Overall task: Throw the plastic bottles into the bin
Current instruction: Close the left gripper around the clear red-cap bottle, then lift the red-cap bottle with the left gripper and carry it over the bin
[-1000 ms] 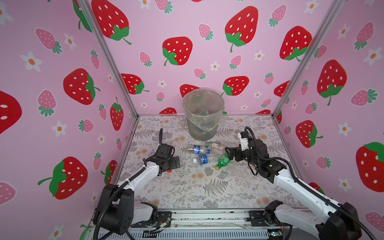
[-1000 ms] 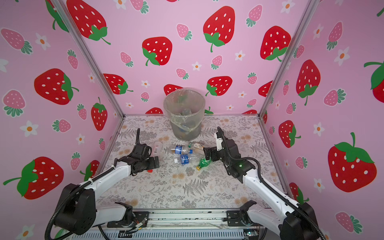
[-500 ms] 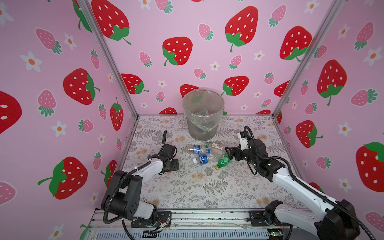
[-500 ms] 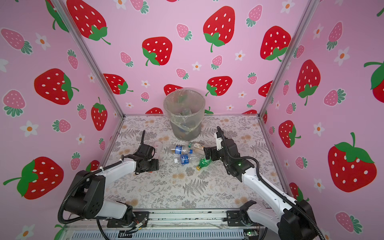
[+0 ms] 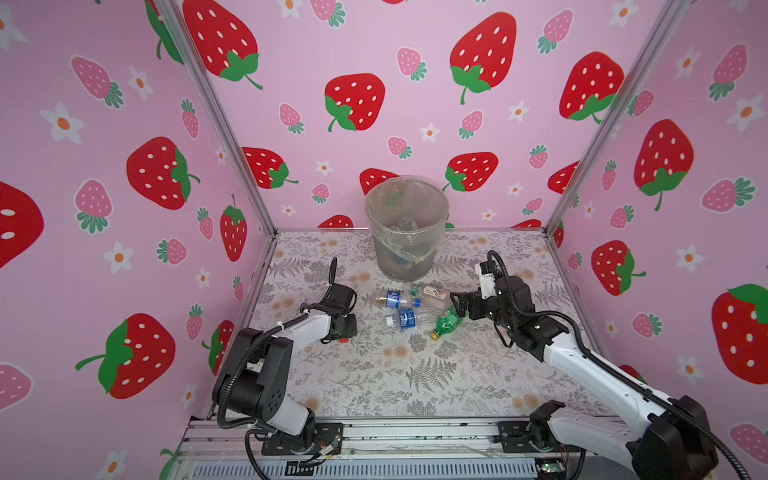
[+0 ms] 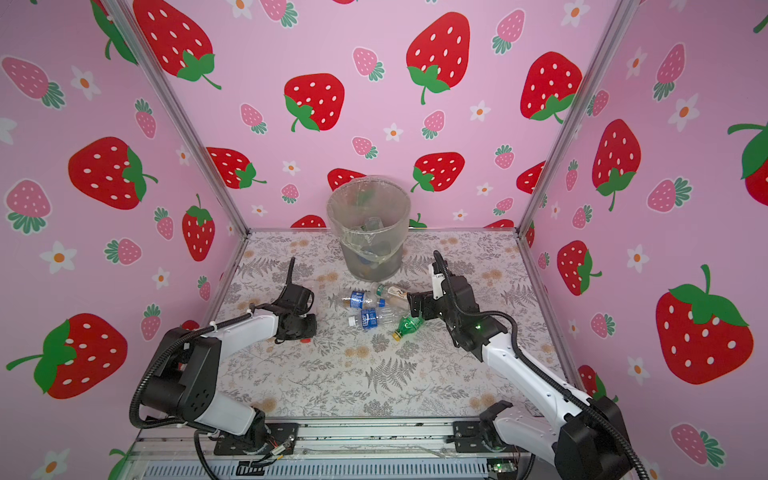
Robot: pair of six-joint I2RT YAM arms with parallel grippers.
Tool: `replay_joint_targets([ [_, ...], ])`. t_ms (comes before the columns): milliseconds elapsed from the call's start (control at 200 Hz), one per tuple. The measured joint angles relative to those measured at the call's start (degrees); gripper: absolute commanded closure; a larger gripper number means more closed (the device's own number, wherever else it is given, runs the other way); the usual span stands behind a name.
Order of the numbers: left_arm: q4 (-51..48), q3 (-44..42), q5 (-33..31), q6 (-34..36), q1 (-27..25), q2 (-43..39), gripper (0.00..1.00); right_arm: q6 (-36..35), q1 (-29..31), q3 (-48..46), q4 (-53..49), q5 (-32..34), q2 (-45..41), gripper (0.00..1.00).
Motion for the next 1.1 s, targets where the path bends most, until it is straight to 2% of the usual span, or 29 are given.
replay_joint_targets([
  [220,-0.9,0.8,0.4,-0.7,-0.1,-0.2,0.93,0.1,0.0,0.1,0.0,-0.5,0.7,0.01],
  [510,-2.7,1.9,1.2,-1.7,-0.1,-5.3,0.93,1.1,0.0,0.1,0.1,-1.1,0.6,0.01],
  [1100,-2.4,2.6,10.1,-3.0,-0.1,-17.0,0.92,2.6,0.0,0.1,0.0,-0.3,-0.5,0.01],
])
